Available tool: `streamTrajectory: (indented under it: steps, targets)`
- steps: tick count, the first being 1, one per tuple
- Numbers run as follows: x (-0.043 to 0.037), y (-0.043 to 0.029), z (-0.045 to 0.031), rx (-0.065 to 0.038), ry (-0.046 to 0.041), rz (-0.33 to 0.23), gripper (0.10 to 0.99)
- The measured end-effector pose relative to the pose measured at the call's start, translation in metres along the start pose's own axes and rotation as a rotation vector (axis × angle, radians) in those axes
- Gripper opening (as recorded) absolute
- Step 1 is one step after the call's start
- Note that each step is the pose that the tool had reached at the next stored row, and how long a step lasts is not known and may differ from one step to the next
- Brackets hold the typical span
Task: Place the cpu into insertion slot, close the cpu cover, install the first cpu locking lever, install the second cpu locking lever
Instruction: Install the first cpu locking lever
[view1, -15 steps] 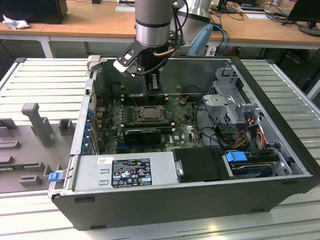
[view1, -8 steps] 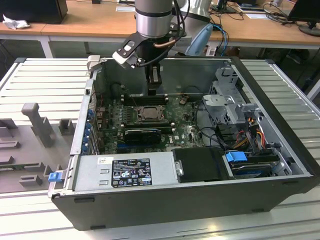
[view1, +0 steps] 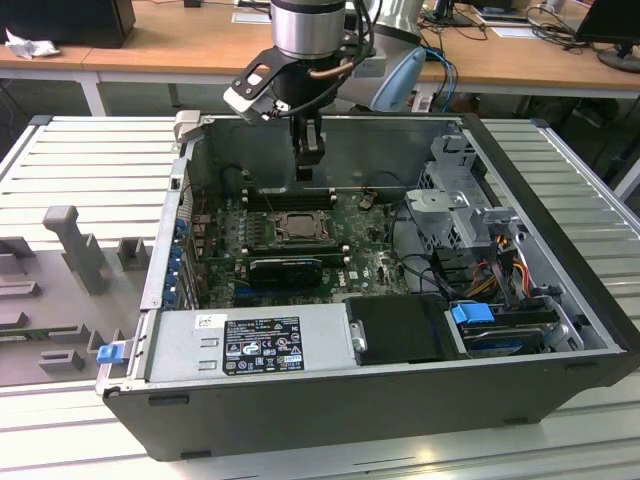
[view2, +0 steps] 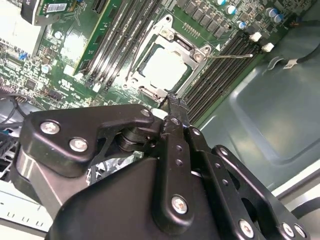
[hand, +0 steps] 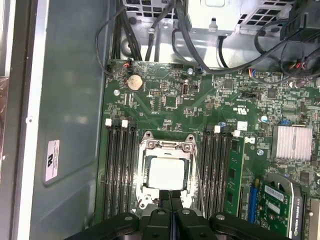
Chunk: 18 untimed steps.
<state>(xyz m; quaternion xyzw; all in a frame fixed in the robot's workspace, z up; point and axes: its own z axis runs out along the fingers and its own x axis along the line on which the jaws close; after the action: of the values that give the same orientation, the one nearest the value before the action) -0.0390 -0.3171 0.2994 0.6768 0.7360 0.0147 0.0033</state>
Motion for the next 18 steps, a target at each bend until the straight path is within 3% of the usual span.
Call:
streamTrajectory:
  steps: [3, 7, 18]
  targets:
    - [0.0000, 0.0000, -0.0001, 0.001, 0.0018, -0.087, 0.106]
    - [0.0000, 0.0001, 0.0000, 0.002, 0.0033, -0.143, 0.106]
    - [0.0000, 0.0001, 0.0000, 0.003, 0.0052, -0.218, 0.106]
